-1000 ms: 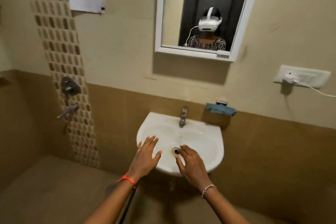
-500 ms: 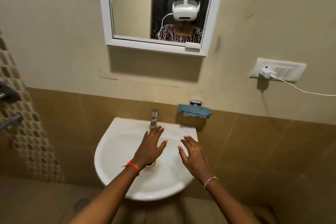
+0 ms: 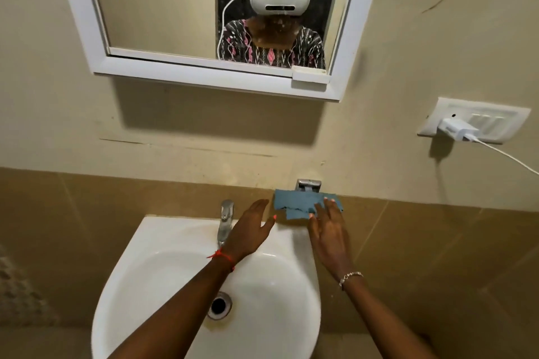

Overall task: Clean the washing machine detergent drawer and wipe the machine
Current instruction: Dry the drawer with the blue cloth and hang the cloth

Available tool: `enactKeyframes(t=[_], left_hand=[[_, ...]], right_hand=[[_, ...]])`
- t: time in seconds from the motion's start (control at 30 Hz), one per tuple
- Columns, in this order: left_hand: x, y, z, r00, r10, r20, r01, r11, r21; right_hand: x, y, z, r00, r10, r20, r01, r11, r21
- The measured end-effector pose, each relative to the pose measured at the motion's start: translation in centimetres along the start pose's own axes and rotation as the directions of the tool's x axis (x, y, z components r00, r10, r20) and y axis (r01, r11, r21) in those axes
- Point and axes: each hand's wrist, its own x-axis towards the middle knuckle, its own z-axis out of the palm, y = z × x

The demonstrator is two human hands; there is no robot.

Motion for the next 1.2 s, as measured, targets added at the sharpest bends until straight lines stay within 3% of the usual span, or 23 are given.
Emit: enactKeyframes(t=[0.3, 0.5, 0.67, 0.9, 1.1, 1.2], left_hand=[[6.3, -0.8, 1.7, 0.984, -0.120, 0.131, 0.147, 0.963, -0.225], [8.2, -1.3, 2.8, 0.973, -0.168, 0.155, 0.207, 0.936, -0.284], [9.4, -1.1, 2.9, 0.976, -0.201, 0.080, 0.217, 0.907, -0.361], [8.6, -1.0, 0.8, 0.957, -0.258, 0.133, 0.275, 0.663, -0.696], [6.2, -1.2, -3.1, 0.943, -0.304, 0.138, 0.286, 0.525, -0.802], [3.7, -1.4, -5.2, 0.932, -0.345, 0.109, 0.262, 0.438, -0.860]], right_hand=[[5.0, 1.4, 0.6, 0.972, 0.207, 0.113, -0.189, 0.971, -0.147], [6.8, 1.9, 0.6, 0.928, 0.324, 0.182, -0.336, 0.941, 0.039], [8.1, 2.1, 0.5, 0.922, 0.385, 0.033, -0.385, 0.905, 0.182], [9.0, 0.9, -0.9, 0.839, 0.501, 0.213, -0.524, 0.638, 0.564], [8.6, -1.4, -1.9, 0.888, 0.331, 0.319, -0.455, 0.528, 0.717], [7.9, -3.6, -1.8, 0.861, 0.242, 0.446, -0.503, 0.292, 0.813]])
